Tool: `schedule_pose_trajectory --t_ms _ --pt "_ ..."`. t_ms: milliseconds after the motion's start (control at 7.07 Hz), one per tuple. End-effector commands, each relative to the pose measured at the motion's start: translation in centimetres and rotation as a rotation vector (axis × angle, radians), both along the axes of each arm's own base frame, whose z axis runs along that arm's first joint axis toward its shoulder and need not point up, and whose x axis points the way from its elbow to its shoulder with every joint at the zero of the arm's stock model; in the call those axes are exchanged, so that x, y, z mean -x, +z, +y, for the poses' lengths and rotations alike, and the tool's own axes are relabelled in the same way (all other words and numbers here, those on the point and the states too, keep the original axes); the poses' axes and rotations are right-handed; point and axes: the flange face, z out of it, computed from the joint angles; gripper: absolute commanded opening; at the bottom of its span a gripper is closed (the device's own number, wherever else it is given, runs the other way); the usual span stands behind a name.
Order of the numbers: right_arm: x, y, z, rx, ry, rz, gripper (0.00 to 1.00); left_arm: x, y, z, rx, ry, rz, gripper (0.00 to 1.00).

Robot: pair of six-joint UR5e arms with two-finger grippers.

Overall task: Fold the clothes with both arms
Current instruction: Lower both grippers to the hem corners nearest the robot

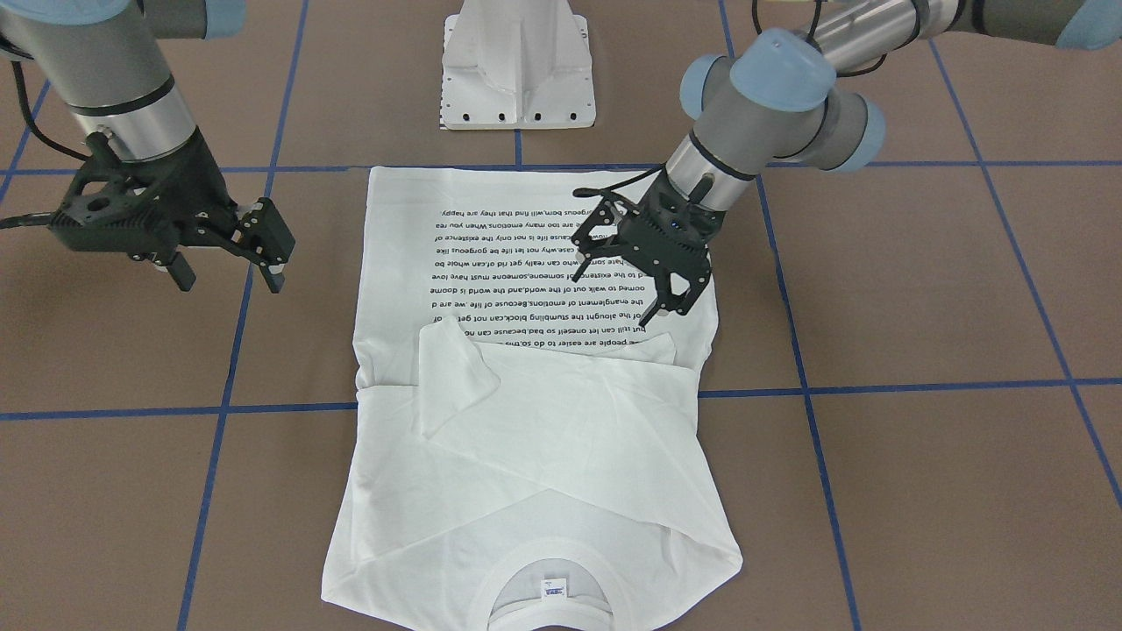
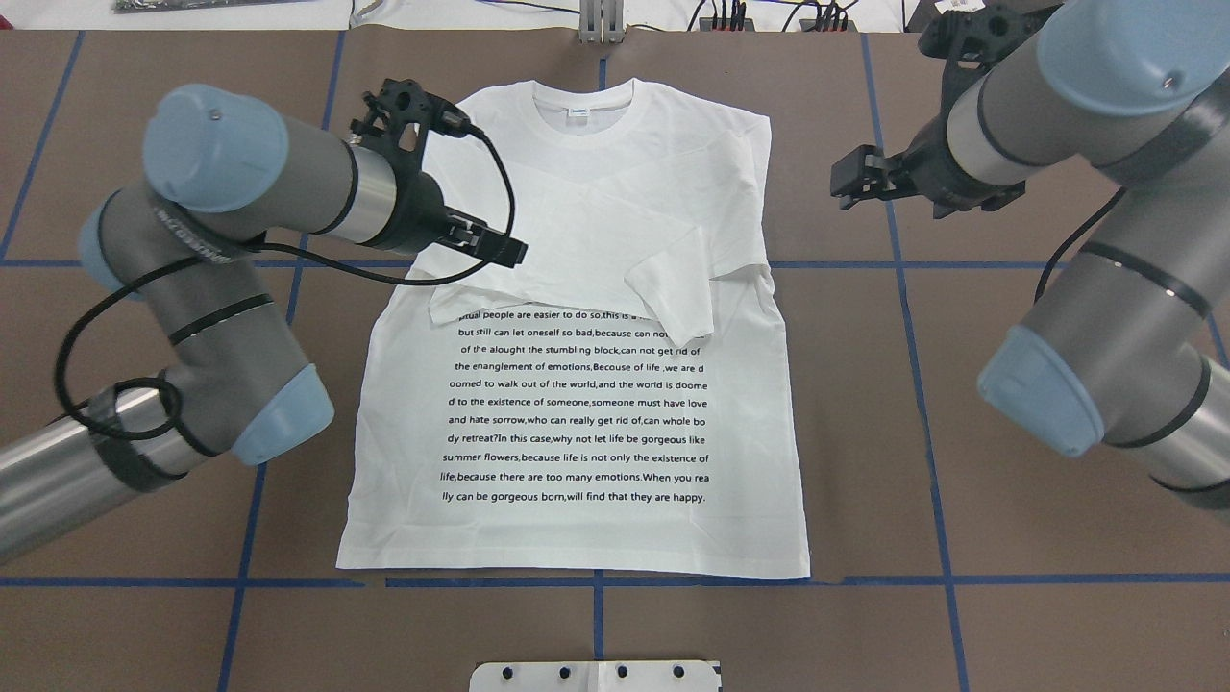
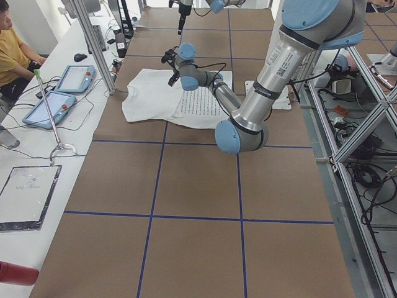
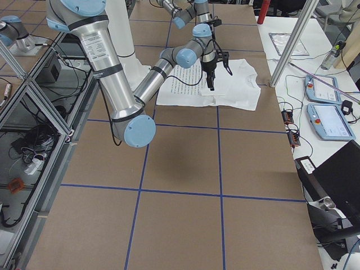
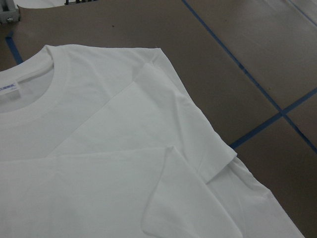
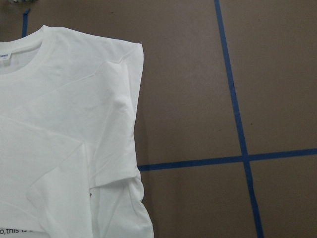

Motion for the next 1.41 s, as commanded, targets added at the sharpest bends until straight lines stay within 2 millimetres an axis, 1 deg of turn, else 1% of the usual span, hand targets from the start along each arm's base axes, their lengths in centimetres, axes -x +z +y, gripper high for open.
schedule_pose_trajectory --t_ms 0,141,283,424,566,707,848,990,1131,1272 --pt "5.6 -0.3 9.0 0.041 0.053 -0.033 1.00 6.3 5.3 5.2 0.059 -0.011 -0.077 1.00" --pt "7.1 0.8 14.0 0.028 0.067 -0.065 1.00 8.3 8.2 7.5 0.069 -0.037 -0.104 1.00" --pt "7.3 3.9 18.5 0.021 0.075 -0.100 1.00 9.2 11.4 10.1 0.066 -0.030 -0.116 1.00" --pt "8.1 6.1 21.8 0.017 0.093 -0.067 1.00 9.3 14.6 12.6 0.099 -0.052 -0.103 1.00" --pt "8.5 7.2 24.6 0.026 0.100 -0.053 1.00 7.3 17.0 16.2 0.205 -0.114 -0.082 1.00" --pt "8.3 7.2 25.6 0.022 0.097 -0.055 1.00 3.9 17.7 19.7 0.275 -0.174 -0.077 1.00" --pt "8.3 7.3 25.6 0.021 0.096 -0.052 1.00 2.0 18.3 21.8 0.307 -0.173 -0.095 1.00" --pt "8.3 7.3 25.6 0.021 0.096 -0.052 1.00 0.7 18.7 22.8 0.315 -0.166 -0.141 0.89" --pt "8.3 7.3 25.6 0.021 0.096 -0.052 1.00 -0.6 17.9 23.2 0.326 -0.163 -0.157 0.70" --pt "8.4 7.3 25.7 0.021 0.095 -0.051 1.00 -1.6 17.3 23.6 0.330 -0.155 -0.182 0.67"
